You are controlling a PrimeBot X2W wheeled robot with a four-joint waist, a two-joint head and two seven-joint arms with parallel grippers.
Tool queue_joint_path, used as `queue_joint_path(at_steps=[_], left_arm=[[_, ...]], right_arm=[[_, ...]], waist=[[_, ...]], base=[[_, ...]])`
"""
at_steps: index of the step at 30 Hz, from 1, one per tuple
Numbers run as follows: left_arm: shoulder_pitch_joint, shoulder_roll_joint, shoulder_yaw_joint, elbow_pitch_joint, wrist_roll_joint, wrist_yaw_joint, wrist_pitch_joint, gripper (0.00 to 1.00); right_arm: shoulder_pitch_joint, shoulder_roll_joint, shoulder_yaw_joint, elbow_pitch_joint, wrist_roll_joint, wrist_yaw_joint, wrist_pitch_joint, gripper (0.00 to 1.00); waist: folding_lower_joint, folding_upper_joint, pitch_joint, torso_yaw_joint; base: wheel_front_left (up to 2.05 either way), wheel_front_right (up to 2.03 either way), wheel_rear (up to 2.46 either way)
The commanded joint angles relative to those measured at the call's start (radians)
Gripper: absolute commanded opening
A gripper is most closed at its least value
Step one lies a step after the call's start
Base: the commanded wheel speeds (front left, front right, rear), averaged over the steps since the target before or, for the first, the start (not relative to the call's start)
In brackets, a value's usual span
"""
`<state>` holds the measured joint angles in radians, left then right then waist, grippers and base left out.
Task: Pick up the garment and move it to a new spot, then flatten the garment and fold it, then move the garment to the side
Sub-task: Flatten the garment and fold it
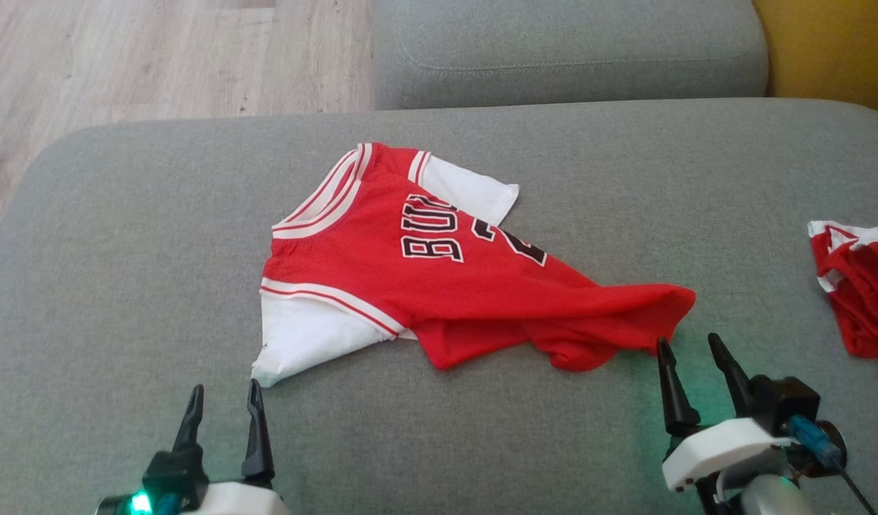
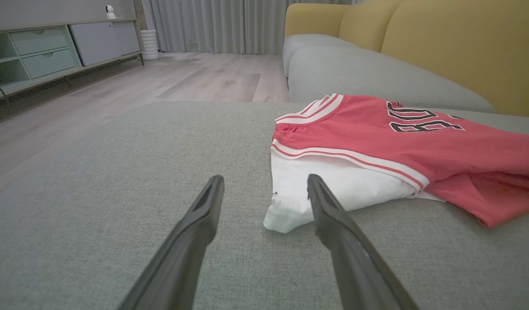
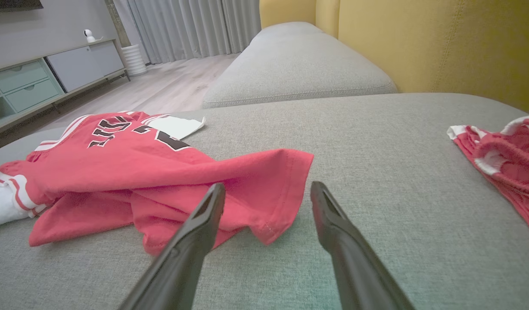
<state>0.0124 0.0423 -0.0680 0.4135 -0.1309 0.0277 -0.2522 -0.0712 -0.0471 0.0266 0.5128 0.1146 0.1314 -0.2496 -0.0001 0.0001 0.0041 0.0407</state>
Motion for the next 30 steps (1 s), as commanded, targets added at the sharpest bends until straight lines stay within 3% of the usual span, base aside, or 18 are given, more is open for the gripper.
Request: queue_joint_path(at_steps=[1, 8, 15, 23, 30], left_arm=[[-0.022, 0.008, 0.027, -0.029, -0.001, 0.006, -0.01, 1.0], [-0.051, 0.008, 0.017, 0.002, -0.039, -0.025, -0.01, 1.0], [-0.157, 0.008, 0.022, 0.175, -0.095, -0.081, -0.01, 1.0], [-0.217, 0.008, 0.073, 0.253, -0.115, -0.129, -0.01, 1.0], [-0.249, 0.008, 0.09, 0.29, -0.121, -0.145, -0.01, 1.0]], right_arm=[[-0.032, -0.003, 0.031, -0.032, 0.003, -0.001, -0.012, 1.0], [-0.041, -0.003, 0.049, -0.046, 0.017, -0.001, -0.012, 1.0], [-0.072, -0.003, 0.071, -0.05, 0.027, -0.001, -0.012, 1.0], [-0.094, -0.003, 0.062, -0.055, 0.026, -0.001, -0.012, 1.0], [-0.11, -0.003, 0.067, -0.055, 0.033, -0.001, -0.012, 1.0]], waist=[[0.0001, -0.0001, 0.002, -0.001], [0.0001, -0.0001, 0.02, -0.01], [0.0001, -0.0001, 0.087, -0.033], [0.0001, -0.0001, 0.131, -0.051], [0.0001, -0.0001, 0.157, -0.058]], base=[[0.0, 0.0, 0.0], [0.0, 0.0, 0.0], [0.0, 0.0, 0.0], [0.0, 0.0, 0.0], [0.0, 0.0, 0.0]])
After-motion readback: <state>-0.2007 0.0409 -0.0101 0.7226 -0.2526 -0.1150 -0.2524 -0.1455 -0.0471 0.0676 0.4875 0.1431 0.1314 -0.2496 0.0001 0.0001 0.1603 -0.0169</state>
